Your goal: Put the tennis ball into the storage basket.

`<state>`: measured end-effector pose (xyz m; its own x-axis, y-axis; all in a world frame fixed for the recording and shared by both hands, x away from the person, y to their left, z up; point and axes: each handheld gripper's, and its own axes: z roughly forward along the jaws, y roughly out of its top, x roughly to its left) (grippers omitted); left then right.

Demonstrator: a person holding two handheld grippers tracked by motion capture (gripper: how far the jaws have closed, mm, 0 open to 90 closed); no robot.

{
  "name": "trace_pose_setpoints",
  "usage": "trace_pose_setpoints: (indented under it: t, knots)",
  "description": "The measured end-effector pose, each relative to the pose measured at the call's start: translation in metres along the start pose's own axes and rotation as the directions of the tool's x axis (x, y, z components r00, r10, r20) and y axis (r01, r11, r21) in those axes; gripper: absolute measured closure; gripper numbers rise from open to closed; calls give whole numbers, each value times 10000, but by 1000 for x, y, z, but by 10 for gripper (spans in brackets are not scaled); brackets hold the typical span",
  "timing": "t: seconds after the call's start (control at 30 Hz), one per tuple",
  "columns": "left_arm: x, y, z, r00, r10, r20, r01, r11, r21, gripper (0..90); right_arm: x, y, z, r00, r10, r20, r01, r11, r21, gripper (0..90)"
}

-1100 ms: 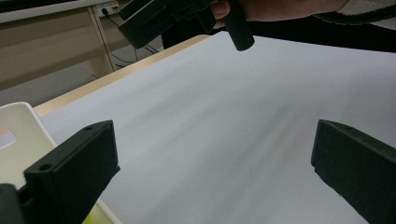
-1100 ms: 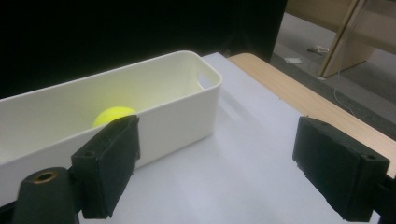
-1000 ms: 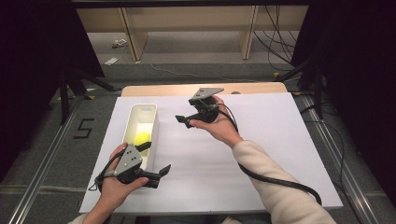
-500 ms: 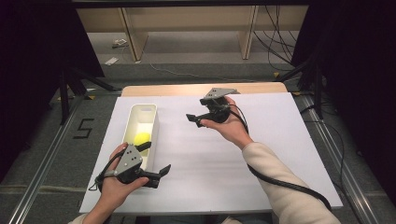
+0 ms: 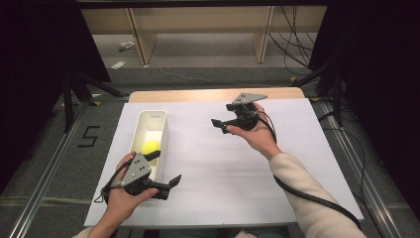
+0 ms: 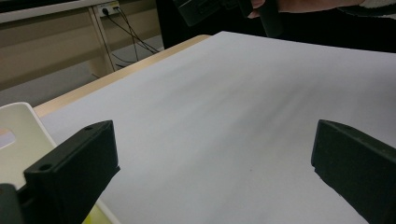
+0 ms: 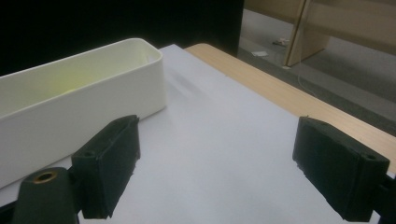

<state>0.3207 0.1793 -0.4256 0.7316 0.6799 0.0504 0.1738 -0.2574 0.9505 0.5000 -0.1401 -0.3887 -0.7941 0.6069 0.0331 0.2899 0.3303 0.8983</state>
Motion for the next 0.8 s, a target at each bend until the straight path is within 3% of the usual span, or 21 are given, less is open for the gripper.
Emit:
trace_pose_setpoints:
  t: [0.8]
  knots:
    - [0, 0, -1, 10000, -22, -50, 22, 10000, -38, 0, -21, -24, -45, 9965, 334, 769, -321, 9993, -172, 155]
